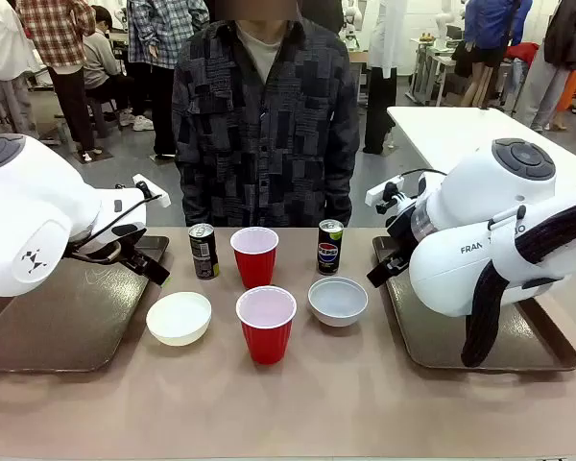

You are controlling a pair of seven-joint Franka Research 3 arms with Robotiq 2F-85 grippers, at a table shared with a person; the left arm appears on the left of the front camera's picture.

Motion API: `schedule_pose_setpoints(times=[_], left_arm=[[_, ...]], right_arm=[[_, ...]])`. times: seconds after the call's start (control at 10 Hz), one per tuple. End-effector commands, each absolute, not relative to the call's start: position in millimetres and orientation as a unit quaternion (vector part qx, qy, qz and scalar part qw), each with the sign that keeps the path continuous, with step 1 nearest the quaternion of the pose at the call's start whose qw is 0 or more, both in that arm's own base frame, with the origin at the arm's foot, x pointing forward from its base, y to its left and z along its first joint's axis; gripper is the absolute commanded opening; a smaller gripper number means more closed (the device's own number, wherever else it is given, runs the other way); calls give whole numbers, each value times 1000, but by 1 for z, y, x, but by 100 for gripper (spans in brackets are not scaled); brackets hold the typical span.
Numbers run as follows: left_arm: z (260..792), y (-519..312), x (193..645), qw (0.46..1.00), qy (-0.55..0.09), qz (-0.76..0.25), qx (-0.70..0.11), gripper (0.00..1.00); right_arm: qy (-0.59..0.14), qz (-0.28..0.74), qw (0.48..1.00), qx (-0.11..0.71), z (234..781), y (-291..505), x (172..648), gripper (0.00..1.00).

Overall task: Prepare tableware on both trays.
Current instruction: Pick up a Picnic Bowl from the table and place it on a Handle tray.

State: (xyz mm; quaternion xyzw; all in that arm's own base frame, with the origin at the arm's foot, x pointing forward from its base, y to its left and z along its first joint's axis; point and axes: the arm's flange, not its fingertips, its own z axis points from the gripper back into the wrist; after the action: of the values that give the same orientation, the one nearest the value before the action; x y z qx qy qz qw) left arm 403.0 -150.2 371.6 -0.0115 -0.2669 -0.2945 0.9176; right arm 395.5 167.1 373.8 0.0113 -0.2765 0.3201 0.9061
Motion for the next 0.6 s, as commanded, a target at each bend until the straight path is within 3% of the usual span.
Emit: schedule_pose_setpoints(times=[0.0, 0.5], left_arm=[[372, -150, 403, 917, -267, -295, -11, 100], [372, -150, 403, 917, -267, -295, -11, 100]], right_arm=[[-277, 320, 906, 11, 374, 167, 396, 100], [-277, 320, 906, 11, 374, 167, 396, 100]])
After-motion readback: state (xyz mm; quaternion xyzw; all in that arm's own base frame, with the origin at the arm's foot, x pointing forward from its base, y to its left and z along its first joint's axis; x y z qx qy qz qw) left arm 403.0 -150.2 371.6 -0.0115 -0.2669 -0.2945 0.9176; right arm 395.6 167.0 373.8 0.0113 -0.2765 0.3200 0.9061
